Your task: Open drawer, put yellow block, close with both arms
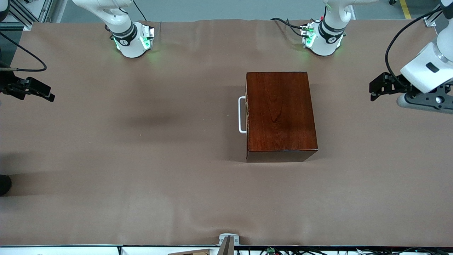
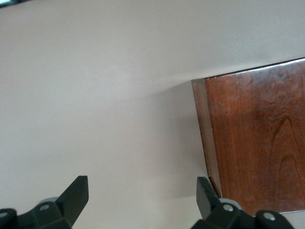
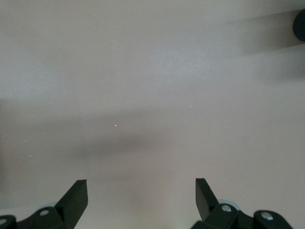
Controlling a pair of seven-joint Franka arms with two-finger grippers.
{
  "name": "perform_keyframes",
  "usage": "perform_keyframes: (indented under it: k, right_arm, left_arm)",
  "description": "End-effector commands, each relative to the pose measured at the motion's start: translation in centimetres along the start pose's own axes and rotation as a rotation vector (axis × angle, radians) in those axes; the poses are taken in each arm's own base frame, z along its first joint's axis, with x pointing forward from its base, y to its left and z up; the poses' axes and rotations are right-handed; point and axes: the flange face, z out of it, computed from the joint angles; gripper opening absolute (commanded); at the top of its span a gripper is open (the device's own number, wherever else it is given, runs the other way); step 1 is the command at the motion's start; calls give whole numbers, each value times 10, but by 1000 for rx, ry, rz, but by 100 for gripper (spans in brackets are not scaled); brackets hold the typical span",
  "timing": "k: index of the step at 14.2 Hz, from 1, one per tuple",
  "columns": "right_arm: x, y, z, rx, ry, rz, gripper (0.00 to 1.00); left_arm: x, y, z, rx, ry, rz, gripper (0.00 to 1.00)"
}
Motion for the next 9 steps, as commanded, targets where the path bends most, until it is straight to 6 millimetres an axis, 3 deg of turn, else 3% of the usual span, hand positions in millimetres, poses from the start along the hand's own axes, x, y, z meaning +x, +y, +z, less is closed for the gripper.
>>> perform_keyframes:
  k: [1,3,9]
  right_arm:
    - [2,-1,-4,-8,4,-4,100]
    - [2,-2,-3,-19,2,-8,100]
    - [3,-3,-2,-22,1,-9,100]
  left_arm:
    - [-28,-16,10,-40,26,-66,100]
    - [-48,-35,20,-86,64,-121,100]
    - [-50,-32,17,-87,64,-265,100]
